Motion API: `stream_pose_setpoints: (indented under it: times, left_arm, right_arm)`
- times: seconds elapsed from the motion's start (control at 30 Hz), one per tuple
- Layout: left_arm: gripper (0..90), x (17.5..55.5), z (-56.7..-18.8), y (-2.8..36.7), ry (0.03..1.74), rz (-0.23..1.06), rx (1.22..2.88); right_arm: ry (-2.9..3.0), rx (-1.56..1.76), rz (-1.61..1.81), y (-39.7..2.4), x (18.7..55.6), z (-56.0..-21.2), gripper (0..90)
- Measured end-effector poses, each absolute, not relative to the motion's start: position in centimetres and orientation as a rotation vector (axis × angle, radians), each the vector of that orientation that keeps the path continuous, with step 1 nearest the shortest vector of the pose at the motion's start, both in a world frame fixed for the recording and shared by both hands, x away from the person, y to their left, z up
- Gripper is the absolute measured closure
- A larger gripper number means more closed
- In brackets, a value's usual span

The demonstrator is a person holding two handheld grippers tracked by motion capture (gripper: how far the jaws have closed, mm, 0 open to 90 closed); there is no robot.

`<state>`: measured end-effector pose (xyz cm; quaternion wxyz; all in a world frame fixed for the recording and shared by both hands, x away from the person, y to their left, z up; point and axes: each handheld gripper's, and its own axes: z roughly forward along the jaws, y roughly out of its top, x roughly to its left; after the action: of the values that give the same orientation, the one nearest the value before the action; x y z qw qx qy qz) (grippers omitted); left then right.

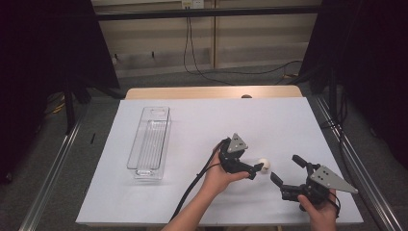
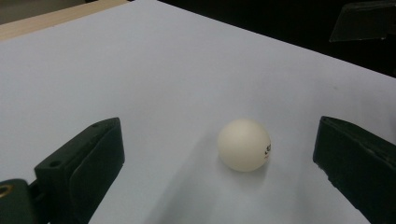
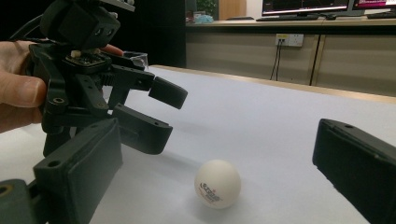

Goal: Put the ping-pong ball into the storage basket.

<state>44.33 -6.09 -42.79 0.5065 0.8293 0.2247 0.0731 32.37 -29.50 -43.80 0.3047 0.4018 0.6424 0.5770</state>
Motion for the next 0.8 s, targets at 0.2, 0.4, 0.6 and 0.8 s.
stream_pose_setpoints:
  times: [0.2, 0.4, 0.6, 0.8]
  left_arm:
    - [2.3, 44.4, -42.9, -6.4, 0.531, 0.174, 2.019]
    - [3.6, 44.4, -43.2, -6.9, 0.530, 0.158, 2.024]
    - [3.8, 44.5, -43.2, -7.5, 0.529, 0.148, 2.026]
    - [4.1, 44.7, -43.3, -8.0, 0.532, 0.141, 2.038]
  right_arm:
    - [1.704, 1.062, 1.530, -29.5, 32.4, -43.8, 1.2]
    - [1.703, 1.065, 1.531, -29.4, 32.4, -43.8, 1.2]
    - [1.698, 1.060, 1.536, -29.5, 32.4, -43.8, 1.2]
    - [1.700, 1.062, 1.536, -29.5, 32.4, -43.8, 1.2]
